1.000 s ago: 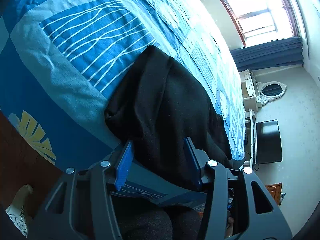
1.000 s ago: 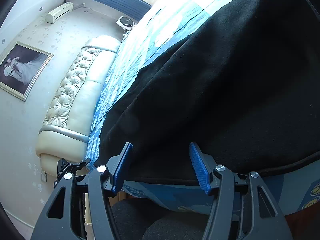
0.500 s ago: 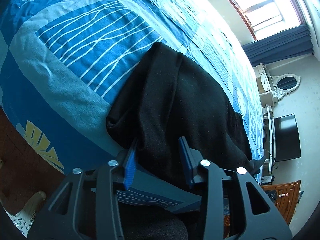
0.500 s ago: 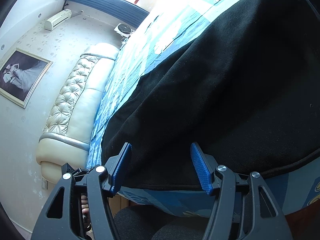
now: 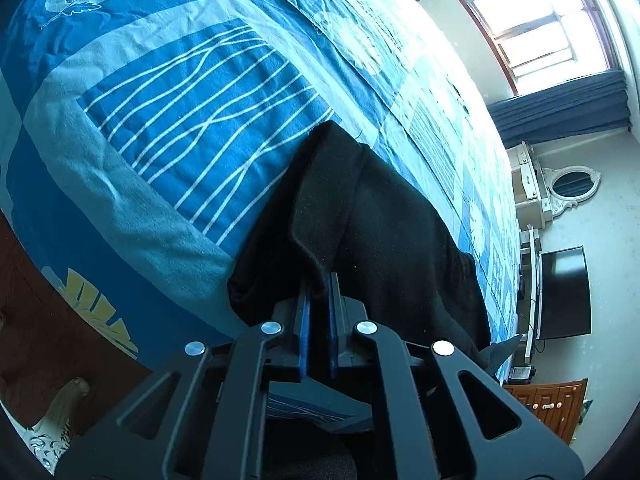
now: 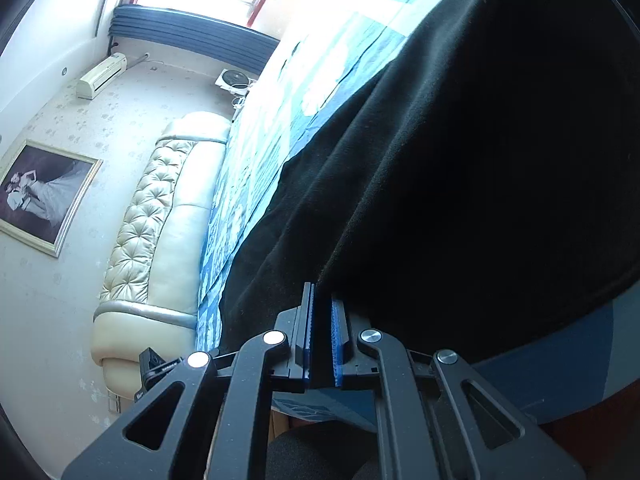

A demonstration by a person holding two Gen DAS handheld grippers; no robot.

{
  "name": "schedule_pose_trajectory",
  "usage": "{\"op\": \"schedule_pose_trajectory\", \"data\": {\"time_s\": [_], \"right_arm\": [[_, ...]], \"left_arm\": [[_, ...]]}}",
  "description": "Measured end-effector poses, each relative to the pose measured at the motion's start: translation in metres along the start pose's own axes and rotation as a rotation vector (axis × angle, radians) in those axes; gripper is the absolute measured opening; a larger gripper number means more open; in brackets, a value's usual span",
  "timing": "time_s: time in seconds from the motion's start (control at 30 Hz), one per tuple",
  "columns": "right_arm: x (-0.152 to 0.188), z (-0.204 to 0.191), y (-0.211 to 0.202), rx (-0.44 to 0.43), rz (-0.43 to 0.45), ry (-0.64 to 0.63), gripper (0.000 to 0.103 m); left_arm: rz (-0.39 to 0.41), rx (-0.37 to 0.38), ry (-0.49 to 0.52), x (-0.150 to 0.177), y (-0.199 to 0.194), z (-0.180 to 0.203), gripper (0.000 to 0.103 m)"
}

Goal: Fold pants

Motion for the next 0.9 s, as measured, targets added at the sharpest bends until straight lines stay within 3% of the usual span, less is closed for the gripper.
{"op": "schedule_pose_trajectory", "data": {"time_s": [0.1,0.23,0.33,0.43,0.47,0.5,0.57,0.63,0.73,0.8,0.9], "right_arm": [[0.017,0.011,0.005,0.021,-0.061,0.021,0.008],[0.026,0.034,0.017,0.028,-0.113,0.068,0.007],[0.022,0.031,0.013,-0.001,-0.134,0.073,0.011],[0.011,0.025,-0.006,0.041,-0.113,0.026,0.032],[0.005,0.026,-0.02,0.054,-0.091,0.019,0.041],[-0.003,0.027,-0.033,0.065,-0.063,0.017,0.042],[-0.024,0.035,-0.07,0.076,0.012,0.026,0.042],[-0.049,0.052,-0.115,0.096,0.12,0.057,0.042],[-0.086,0.093,-0.19,0.096,0.314,0.174,0.042],[-0.103,0.128,-0.237,0.036,0.46,0.314,0.042],[-0.117,0.182,-0.281,-0.097,0.622,0.542,0.046]], "left_arm": [[-0.013,-0.008,-0.021,-0.004,0.004,-0.017,0.006],[-0.058,0.046,-0.058,0.001,0.016,-0.037,0.007],[-0.049,0.047,-0.008,0.003,0.008,-0.034,0.009],[-0.012,-0.059,0.139,0.008,-0.009,-0.024,0.018],[0.0,-0.095,0.189,0.01,-0.015,-0.021,0.026],[0.013,-0.12,0.228,0.012,-0.021,-0.018,0.033],[0.037,-0.144,0.281,0.017,-0.034,-0.01,0.036],[0.058,-0.155,0.322,0.02,-0.045,0.002,0.037],[0.099,-0.153,0.38,0.021,-0.051,0.028,0.05],[0.119,-0.141,0.4,0.022,-0.047,0.045,0.062],[0.116,-0.121,0.392,0.02,-0.024,0.068,0.066]]}}
Point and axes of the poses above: each gripper's, at about its wrist camera, not at the fingertips, and y roughly the way its jaws point, z to its right, x to its underside, the point moved 7 cm from there along y, roughly the way its jaws point, and after that the axes turned 2 degrees about y, right-handed, at the moved point
